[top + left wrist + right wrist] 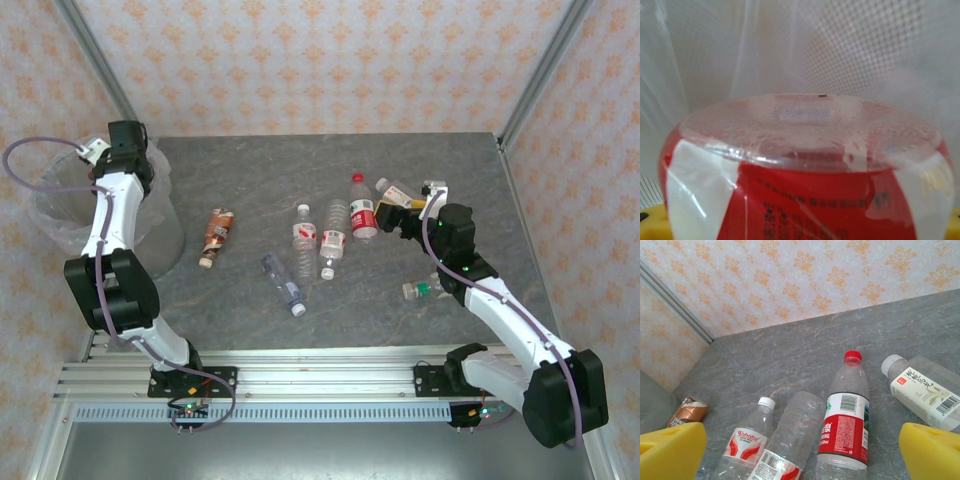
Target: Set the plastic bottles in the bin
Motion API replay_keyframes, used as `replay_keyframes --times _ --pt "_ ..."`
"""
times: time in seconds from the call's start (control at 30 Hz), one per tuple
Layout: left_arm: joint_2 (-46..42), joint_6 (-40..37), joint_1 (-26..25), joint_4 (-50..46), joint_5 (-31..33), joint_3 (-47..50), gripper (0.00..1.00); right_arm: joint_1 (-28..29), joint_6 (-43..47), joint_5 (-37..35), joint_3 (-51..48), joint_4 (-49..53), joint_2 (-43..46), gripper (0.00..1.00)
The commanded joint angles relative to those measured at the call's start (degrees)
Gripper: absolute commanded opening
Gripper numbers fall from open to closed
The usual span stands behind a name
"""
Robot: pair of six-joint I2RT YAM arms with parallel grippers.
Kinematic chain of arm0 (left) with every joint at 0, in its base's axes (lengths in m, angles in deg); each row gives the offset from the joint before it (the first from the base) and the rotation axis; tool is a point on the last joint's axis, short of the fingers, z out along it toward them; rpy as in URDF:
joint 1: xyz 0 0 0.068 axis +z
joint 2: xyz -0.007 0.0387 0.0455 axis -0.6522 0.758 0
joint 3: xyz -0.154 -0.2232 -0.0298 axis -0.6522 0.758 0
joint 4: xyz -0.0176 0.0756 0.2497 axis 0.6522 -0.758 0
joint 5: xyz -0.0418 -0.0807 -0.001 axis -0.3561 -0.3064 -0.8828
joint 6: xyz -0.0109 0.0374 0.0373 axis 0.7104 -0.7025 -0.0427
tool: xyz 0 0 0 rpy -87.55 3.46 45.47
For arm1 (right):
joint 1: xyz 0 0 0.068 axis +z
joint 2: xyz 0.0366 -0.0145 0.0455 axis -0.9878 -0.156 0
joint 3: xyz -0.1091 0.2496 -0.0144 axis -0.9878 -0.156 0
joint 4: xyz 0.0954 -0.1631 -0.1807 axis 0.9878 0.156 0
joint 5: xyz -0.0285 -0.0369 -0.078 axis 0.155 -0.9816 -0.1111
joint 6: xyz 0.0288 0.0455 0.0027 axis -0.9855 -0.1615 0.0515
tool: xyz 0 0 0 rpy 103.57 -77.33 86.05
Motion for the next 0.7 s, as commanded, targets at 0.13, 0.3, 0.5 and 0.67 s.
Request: replay_keyframes --times 0.13,0.3,0.5,0.67 --pt "1.7 2.8 -0.3 -4.1 -3.7 -0.1 0.68 0.4 1.5 -0.7 -0.4 1.3 1.4 0.99" --pt "1.7 2.3 -0.2 -3.8 -7.1 0.0 0.72 0.4 0.9 -3.0 -0.7 1.2 1.4 0.99" --pt "1.6 1.7 -0.3 -3.6 -10.9 -0.7 0.75 0.4 0.3 -13.4 -0.6 3.9 1.9 0.99" --pt "-0.1 0.2 -0.5 -4.2 -13.7 -2.7 0.76 0.4 -0.9 -18.7 -0.4 8.1 3.1 0.99"
